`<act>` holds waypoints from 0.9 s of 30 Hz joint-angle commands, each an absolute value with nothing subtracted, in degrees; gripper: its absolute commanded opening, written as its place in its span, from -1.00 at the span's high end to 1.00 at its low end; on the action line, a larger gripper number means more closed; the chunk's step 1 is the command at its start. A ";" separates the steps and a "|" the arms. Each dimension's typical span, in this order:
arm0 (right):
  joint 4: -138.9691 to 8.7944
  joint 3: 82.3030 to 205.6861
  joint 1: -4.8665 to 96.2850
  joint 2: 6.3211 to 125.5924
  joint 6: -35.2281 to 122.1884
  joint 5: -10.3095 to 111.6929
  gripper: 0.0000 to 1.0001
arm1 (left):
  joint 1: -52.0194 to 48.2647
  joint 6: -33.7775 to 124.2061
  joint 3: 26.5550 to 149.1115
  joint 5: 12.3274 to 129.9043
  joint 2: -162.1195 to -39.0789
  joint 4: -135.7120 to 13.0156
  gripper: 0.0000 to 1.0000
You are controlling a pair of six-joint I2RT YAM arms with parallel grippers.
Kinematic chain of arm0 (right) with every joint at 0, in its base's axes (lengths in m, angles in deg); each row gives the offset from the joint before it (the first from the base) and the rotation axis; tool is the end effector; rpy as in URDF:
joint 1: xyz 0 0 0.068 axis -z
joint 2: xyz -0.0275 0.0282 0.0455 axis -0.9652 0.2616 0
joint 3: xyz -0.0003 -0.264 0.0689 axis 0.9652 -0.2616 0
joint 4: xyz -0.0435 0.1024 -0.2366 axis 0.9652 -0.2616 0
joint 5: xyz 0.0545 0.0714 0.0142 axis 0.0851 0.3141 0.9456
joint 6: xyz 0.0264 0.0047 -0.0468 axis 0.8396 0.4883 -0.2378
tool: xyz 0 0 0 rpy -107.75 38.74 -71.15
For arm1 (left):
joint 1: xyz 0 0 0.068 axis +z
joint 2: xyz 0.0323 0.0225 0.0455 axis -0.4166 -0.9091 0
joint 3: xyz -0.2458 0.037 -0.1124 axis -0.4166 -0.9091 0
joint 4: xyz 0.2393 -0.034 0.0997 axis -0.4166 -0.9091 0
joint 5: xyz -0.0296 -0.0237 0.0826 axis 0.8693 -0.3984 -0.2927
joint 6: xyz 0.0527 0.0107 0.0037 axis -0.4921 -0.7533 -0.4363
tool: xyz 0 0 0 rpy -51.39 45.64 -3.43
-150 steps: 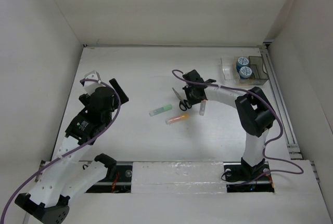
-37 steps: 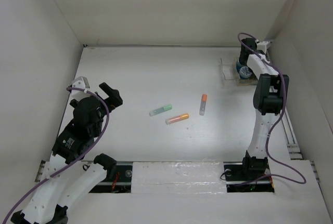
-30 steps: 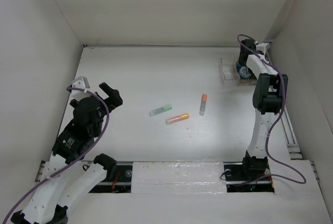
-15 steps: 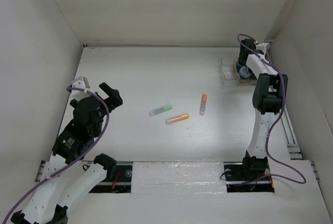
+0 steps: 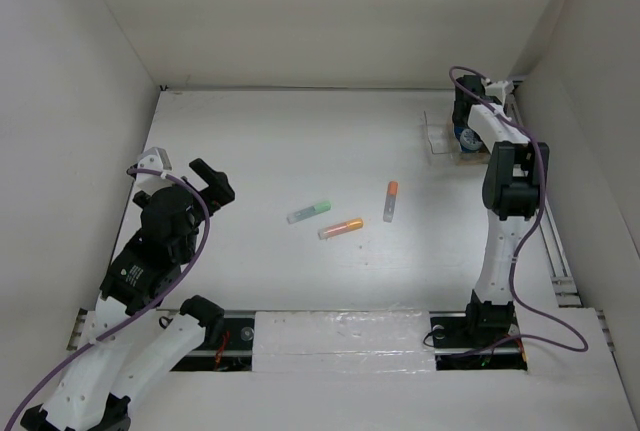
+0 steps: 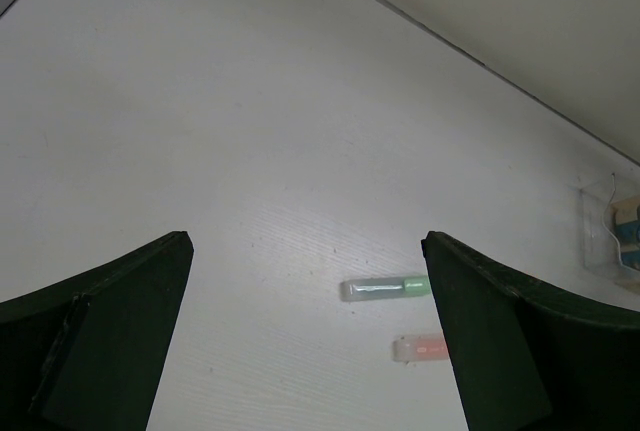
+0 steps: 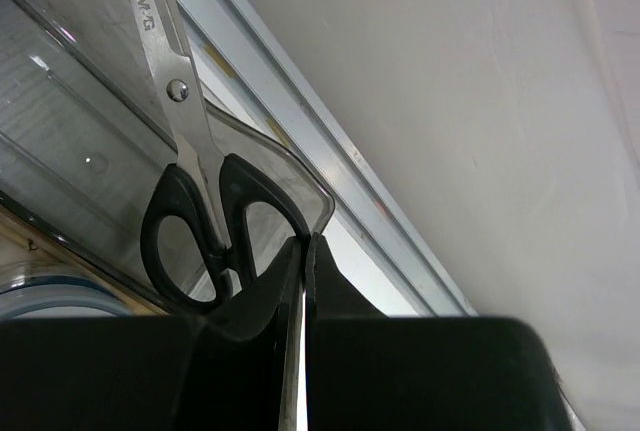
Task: Sort the stationery into containers
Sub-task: Place the scissors in the storage box.
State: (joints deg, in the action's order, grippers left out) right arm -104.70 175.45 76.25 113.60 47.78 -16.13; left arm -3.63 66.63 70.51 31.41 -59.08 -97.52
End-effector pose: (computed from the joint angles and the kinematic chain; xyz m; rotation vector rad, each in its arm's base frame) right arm 0.4777 -0.0423 0.2036 0.5754 2.2456 -1.2500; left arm 0.1056 -0.0356 0.3806 -0.4583 1.7138 -0.2808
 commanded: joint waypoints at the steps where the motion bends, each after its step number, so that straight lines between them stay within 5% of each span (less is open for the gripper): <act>1: -105.36 175.94 75.72 111.79 47.56 -18.56 1.00 | -3.41 66.68 70.16 30.51 -58.60 -96.06 -1.00; 10: -105.89 175.94 74.14 111.79 46.95 -20.31 0.97 | -3.41 66.68 70.16 30.51 -58.59 -96.06 -1.00; 20: -106.42 175.94 73.52 113.02 47.04 -21.11 0.44 | -3.41 66.68 70.16 30.51 -58.59 -96.06 -1.00; 27: -106.94 176.55 73.52 113.02 47.04 -20.58 -0.15 | -3.41 66.68 70.16 29.98 -58.59 -96.06 -1.00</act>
